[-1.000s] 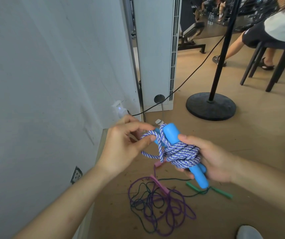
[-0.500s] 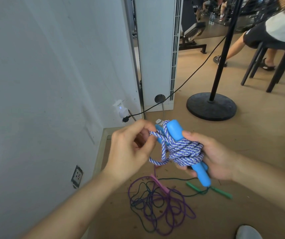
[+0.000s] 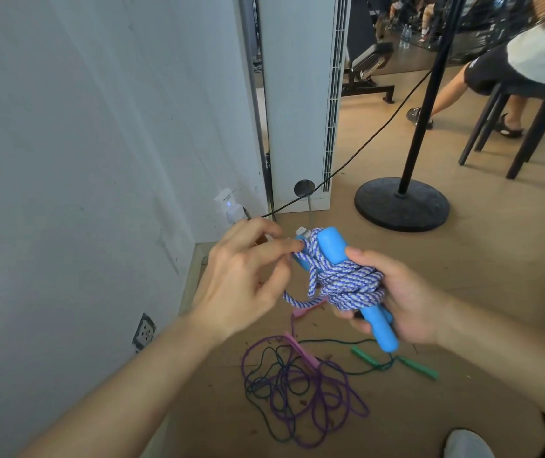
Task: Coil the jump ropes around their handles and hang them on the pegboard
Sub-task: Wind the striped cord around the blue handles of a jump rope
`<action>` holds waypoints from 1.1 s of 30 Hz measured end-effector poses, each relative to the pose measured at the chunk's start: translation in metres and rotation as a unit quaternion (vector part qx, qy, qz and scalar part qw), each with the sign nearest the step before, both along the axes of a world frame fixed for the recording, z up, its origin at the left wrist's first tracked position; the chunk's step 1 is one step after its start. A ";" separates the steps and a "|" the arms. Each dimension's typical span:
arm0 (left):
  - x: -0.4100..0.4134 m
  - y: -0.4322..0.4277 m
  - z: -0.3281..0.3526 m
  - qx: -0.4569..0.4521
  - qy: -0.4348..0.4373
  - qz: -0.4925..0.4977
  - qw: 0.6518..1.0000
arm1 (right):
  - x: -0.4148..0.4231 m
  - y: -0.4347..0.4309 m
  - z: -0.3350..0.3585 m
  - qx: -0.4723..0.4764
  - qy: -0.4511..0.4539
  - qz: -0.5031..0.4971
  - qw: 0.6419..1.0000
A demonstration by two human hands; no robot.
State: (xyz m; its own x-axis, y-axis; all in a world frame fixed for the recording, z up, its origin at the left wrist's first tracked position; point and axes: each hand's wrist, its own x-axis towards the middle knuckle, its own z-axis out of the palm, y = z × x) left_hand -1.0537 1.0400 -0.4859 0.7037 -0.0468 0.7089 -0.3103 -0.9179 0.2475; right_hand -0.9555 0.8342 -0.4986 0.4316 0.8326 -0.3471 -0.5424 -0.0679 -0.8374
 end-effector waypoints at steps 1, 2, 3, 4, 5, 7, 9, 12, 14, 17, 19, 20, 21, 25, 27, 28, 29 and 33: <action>0.000 0.001 0.000 0.019 0.004 -0.001 1.000 | 0.000 0.000 -0.001 -0.005 0.001 -0.003 1.000; -0.001 0.002 0.000 0.038 0.009 -0.003 0.999 | -0.001 0.000 -0.001 -0.011 -0.001 -0.006 1.000; -0.002 0.003 0.001 0.057 0.014 -0.007 0.998 | -0.002 0.000 0.000 -0.018 -0.004 -0.012 1.000; -0.002 0.004 0.002 0.072 0.018 -0.015 0.997 | -0.004 0.000 0.000 -0.025 -0.009 -0.018 0.999; -0.001 0.005 0.003 0.080 0.024 -0.027 0.996 | -0.005 0.000 0.001 -0.031 -0.015 -0.020 0.999; 0.000 0.009 0.003 0.079 0.034 -0.050 0.995 | -0.009 0.001 0.000 -0.036 -0.024 -0.013 0.999; 0.001 0.011 0.002 0.053 0.051 -0.054 0.996 | -0.010 0.003 -0.001 -0.033 -0.017 -0.014 0.999; -0.001 0.004 0.000 -0.117 0.087 -0.033 0.989 | -0.011 0.002 -0.002 -0.029 -0.014 -0.008 0.999; 0.002 0.004 -0.001 -0.259 0.124 0.001 0.958 | -0.014 0.002 -0.004 -0.031 -0.017 0.018 0.999; 0.005 0.008 0.000 -0.385 0.204 0.005 0.900 | -0.020 0.007 -0.012 -0.041 -0.025 0.042 0.998; 0.006 0.009 0.004 -0.449 0.233 -0.007 0.863 | -0.020 0.009 -0.014 -0.038 -0.028 0.041 0.998; 0.006 0.009 0.007 -0.479 0.245 -0.017 0.842 | -0.019 0.009 -0.013 -0.034 -0.025 0.039 0.998; 0.005 0.010 0.010 -0.493 0.262 -0.030 0.829 | -0.018 0.009 -0.012 -0.031 -0.022 0.037 0.999; -0.001 0.018 0.017 -0.407 0.339 -0.072 0.845 | -0.019 0.008 -0.009 -0.052 -0.025 0.027 0.998; -0.002 0.022 0.016 -0.382 0.343 -0.067 0.855 | -0.020 0.010 -0.011 -0.070 -0.034 0.030 0.996; -0.001 0.022 0.016 -0.375 0.338 -0.063 0.861 | -0.020 0.011 -0.013 -0.076 -0.036 0.028 0.996; 0.000 0.021 0.015 -0.369 0.329 -0.061 0.867 | -0.020 0.011 -0.015 -0.080 -0.036 0.026 0.996; 0.003 0.021 0.006 -0.412 0.270 -0.049 0.869 | -0.020 0.013 -0.020 -0.072 -0.020 0.021 0.997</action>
